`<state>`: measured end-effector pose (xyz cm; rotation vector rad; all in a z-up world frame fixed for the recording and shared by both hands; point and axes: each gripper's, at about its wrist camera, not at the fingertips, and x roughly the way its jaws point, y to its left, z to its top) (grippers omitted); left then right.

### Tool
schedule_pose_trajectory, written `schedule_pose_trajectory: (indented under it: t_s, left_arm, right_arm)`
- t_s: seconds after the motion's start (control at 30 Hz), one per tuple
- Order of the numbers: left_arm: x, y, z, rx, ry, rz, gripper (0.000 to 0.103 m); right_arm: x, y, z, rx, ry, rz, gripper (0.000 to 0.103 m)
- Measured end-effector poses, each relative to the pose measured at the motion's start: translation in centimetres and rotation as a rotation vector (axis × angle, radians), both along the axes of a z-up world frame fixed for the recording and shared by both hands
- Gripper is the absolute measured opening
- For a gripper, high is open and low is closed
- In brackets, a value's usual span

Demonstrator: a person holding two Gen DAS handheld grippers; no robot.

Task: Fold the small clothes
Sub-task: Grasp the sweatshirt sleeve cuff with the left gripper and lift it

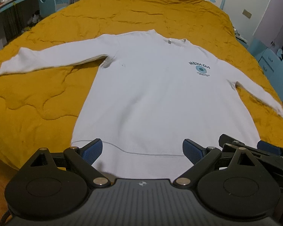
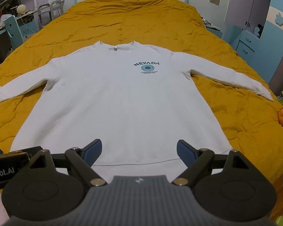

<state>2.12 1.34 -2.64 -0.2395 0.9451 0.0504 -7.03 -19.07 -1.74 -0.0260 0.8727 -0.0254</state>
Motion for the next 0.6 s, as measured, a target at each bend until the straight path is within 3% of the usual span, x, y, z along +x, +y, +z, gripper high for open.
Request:
schedule_pose_trajectory:
  t_s: [0.17,0.33,0.47,0.6]
  left_arm:
    - [0.7,2.1,-0.9,-0.147,-0.037,-0.007,0.103]
    - [1.1,7.0,-1.2,-0.316,-0.158,0.067,0.102]
    - [1.4,12.2,-1.2,-0.359,-0.270,0.152,0.102]
    - [1.5,20.0,-2.2,-0.398,-0.371,0.349,0.103]
  right_arm:
    - [1.2,0.6,-0.1,0.009,-0.031,0.041,0.082]
    - [2.9,2.9,0.6,0.001,-0.184,0.177,0.082]
    - [4.6,5.8,0.8,0.024,-0.319,0.306,0.082]
    - [7.2,9.2,0.2,0.077,-0.320,0.410,0.082]
